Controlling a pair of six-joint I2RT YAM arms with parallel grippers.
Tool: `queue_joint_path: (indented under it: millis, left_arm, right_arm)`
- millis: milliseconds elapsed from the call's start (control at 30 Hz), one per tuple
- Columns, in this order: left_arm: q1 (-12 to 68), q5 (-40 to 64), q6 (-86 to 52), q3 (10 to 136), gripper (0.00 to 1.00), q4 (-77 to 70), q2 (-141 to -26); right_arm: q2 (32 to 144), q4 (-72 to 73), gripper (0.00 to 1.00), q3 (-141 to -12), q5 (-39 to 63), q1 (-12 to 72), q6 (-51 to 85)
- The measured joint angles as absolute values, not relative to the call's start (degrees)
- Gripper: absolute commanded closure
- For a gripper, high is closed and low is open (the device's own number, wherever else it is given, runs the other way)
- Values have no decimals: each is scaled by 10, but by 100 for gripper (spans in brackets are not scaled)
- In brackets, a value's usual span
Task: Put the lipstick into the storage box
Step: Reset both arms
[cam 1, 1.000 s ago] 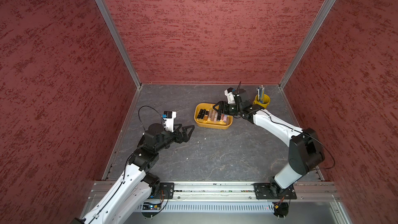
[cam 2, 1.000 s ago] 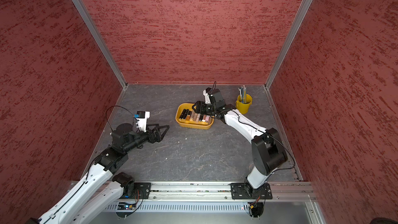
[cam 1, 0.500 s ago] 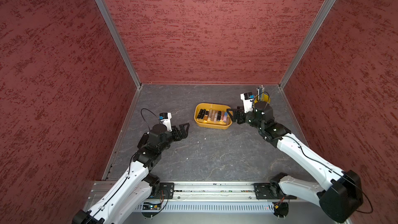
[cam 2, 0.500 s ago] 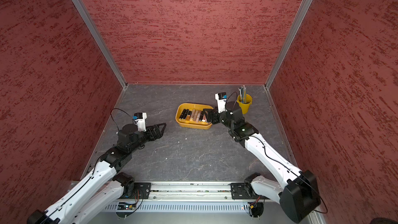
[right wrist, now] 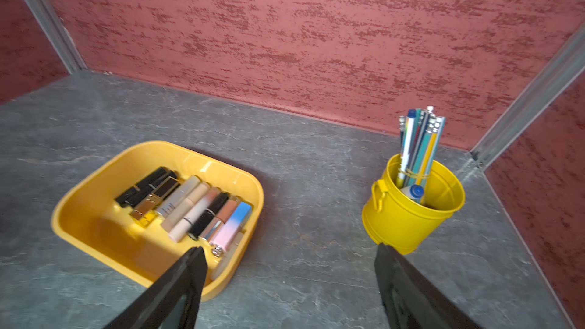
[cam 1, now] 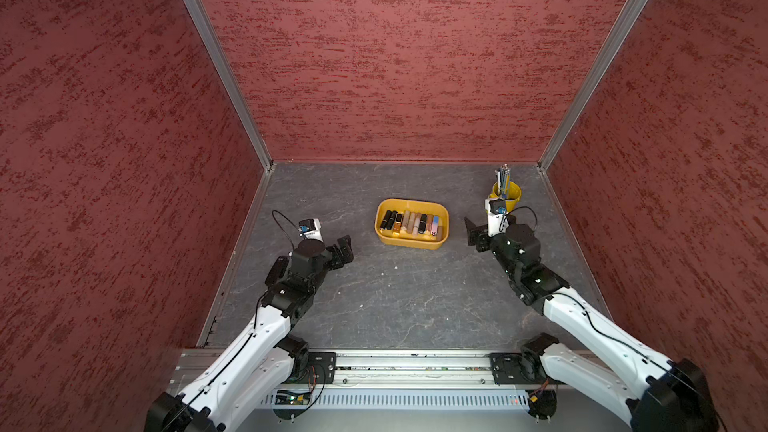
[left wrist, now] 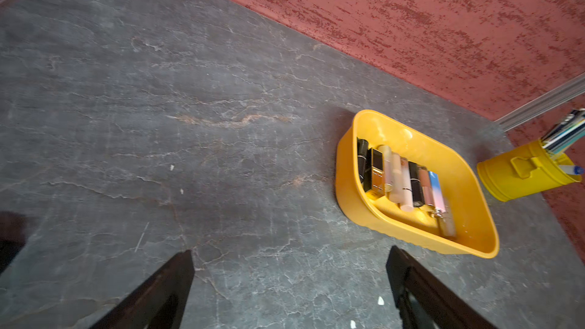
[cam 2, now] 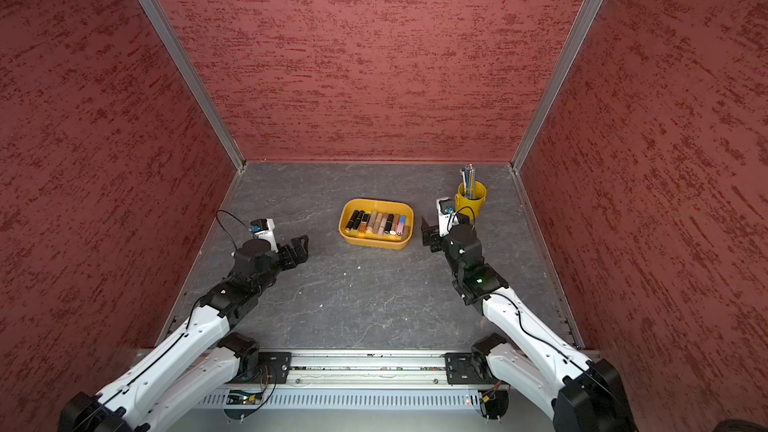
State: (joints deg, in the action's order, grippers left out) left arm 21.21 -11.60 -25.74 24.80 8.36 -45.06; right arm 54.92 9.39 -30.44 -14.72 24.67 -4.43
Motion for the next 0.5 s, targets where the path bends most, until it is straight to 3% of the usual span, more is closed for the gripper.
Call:
queue_joint_path:
  millis: [500]
  left_arm:
    - [128,-167,-175,228,0,-23,-501]
  right_arm:
    - [750,321,13,-253,-200,159,-71]
